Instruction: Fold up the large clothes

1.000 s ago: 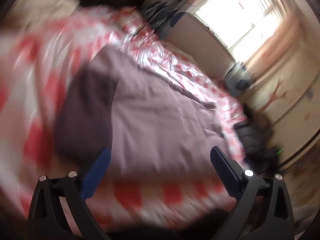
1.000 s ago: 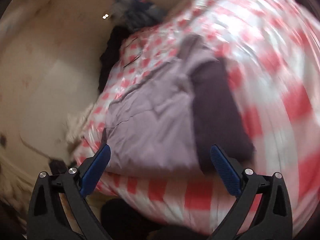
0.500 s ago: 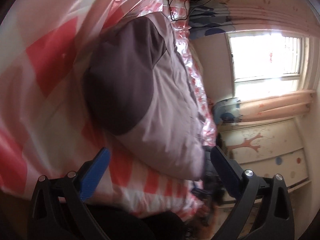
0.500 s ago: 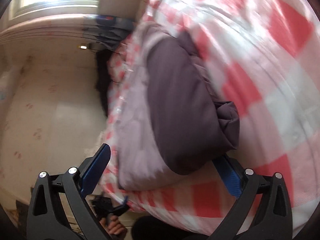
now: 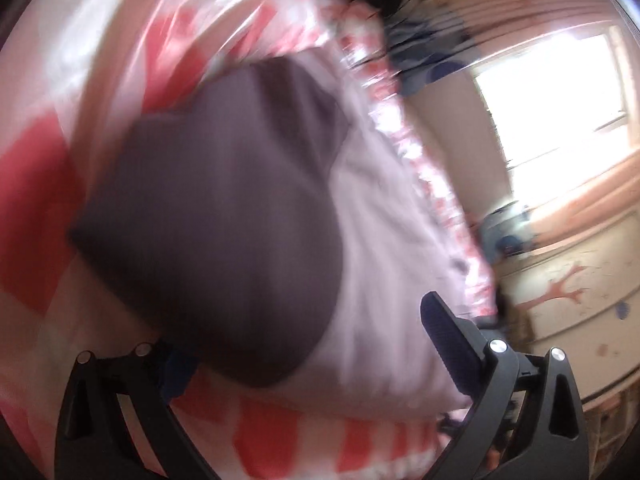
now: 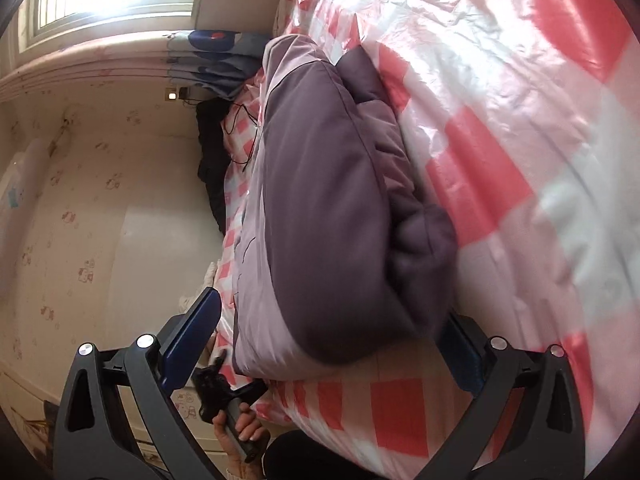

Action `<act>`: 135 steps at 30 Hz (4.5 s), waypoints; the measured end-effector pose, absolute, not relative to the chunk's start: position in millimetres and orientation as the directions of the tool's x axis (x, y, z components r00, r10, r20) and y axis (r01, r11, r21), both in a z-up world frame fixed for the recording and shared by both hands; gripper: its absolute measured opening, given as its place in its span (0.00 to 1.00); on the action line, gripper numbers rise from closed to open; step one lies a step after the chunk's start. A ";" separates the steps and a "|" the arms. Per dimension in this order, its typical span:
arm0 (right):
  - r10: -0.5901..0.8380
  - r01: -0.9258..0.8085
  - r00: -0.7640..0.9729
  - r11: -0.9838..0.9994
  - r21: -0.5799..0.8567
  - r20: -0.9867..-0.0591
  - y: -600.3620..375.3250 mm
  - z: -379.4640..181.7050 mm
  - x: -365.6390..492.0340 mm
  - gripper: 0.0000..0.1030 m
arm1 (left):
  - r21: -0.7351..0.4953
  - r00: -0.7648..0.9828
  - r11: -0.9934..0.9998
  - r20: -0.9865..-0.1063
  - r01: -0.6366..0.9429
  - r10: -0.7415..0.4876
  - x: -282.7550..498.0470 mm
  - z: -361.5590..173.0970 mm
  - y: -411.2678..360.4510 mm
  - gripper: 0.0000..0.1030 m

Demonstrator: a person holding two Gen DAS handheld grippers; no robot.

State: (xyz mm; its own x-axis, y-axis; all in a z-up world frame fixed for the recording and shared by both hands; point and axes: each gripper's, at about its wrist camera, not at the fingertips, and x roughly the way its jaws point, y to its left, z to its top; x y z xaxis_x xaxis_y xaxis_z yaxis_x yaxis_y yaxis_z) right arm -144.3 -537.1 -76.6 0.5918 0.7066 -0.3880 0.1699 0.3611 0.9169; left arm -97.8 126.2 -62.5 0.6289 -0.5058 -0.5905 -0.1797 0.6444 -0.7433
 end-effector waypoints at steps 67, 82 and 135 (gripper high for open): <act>0.137 -0.072 0.574 0.991 0.117 -0.807 -339.9 -9.1 -22.4 0.92 | -0.713 0.706 0.692 -0.548 -0.113 -0.449 -180.2 -49.6 86.7 0.92; 0.140 -0.163 0.558 0.985 0.058 -0.818 -325.2 9.6 -39.2 0.94 | -0.780 0.692 0.608 -0.521 -0.147 -0.501 -182.2 -68.0 104.5 0.92; 0.653 -0.139 0.586 0.664 0.735 -0.479 -513.2 32.6 -206.6 0.94 | -0.349 0.682 0.829 -0.473 0.436 -0.558 -216.7 104.2 -151.6 0.40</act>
